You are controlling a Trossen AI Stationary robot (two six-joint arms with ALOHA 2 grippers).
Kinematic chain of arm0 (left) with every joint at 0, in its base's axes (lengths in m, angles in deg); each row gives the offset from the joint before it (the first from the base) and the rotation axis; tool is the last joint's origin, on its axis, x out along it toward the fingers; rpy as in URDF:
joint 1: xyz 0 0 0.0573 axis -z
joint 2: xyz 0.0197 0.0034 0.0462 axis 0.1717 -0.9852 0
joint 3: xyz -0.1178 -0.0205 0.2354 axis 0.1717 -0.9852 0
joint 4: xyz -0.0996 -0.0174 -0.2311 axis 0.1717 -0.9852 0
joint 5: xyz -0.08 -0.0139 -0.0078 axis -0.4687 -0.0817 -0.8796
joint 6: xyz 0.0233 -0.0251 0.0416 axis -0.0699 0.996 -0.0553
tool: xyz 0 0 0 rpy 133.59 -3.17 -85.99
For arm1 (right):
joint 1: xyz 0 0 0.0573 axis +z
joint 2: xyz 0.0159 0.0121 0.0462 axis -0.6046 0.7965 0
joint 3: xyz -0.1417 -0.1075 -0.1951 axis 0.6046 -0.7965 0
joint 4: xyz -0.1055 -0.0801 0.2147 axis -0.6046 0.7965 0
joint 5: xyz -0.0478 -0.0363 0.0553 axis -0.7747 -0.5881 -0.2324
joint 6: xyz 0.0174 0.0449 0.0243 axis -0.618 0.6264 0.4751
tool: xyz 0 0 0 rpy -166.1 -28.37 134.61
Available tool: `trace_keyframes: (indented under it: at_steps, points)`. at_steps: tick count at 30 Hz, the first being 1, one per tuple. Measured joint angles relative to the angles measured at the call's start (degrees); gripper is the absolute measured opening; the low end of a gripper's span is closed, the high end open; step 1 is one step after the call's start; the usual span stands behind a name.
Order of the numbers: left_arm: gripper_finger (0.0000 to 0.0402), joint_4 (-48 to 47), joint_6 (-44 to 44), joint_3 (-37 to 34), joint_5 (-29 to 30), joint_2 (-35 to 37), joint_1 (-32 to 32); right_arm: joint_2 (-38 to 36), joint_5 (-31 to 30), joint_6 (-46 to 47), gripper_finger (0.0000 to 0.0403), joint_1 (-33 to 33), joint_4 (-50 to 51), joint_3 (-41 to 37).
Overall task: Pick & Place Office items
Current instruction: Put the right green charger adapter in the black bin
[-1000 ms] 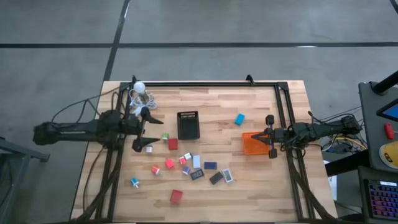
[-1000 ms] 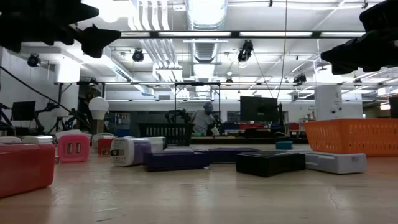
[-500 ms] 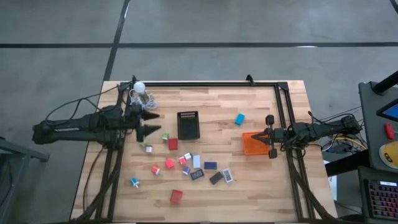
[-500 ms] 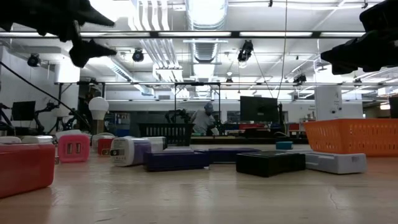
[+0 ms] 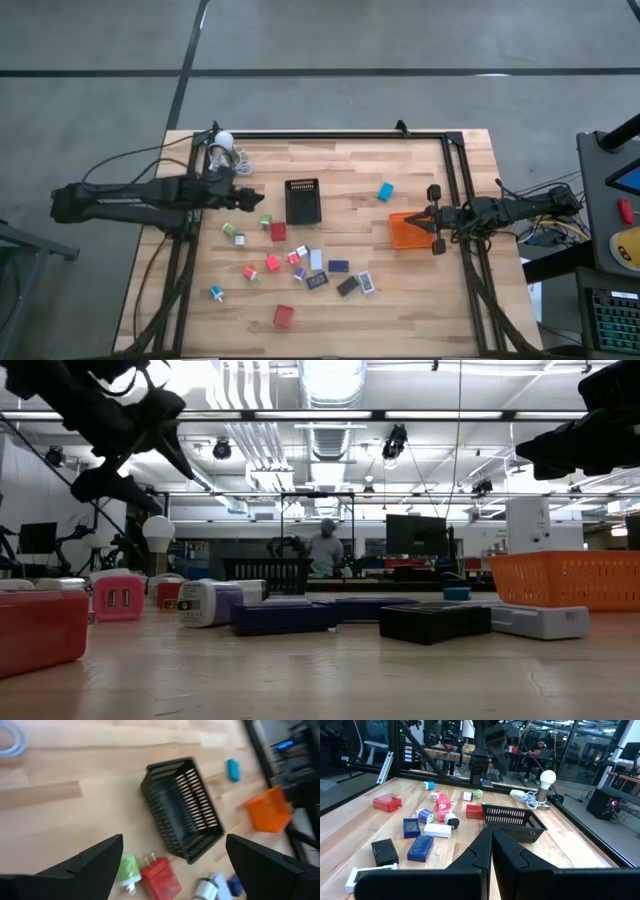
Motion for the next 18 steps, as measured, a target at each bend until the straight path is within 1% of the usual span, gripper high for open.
trace_keyframes:
  at_steps: [5,9,11,16,18]
  points:
    - [0.0357,-3.34,2.14,4.83,-0.74,-7.57,0.00,0.00,0.02,0.00,0.0009,0.01,0.00,0.00]
    - [0.0357,-8.17,7.53,7.53,-2.35,-14.80,-0.11,0.00,0.00,0.00,0.0009,0.01,0.00,0.00]
    - [0.0357,-8.35,9.04,8.10,-4.57,-18.36,-0.24,0.00,0.02,0.00,0.0009,0.01,0.00,0.00]
    - [0.0357,-8.17,9.94,8.09,-13.74,-26.41,-1.60,0.00,0.02,0.00,0.0009,0.01,0.00,0.00]
    - [0.0357,-6.98,9.91,8.10,-15.58,-28.99,-1.98,0.00,0.01,0.00,0.0009,0.00,0.00,0.00]
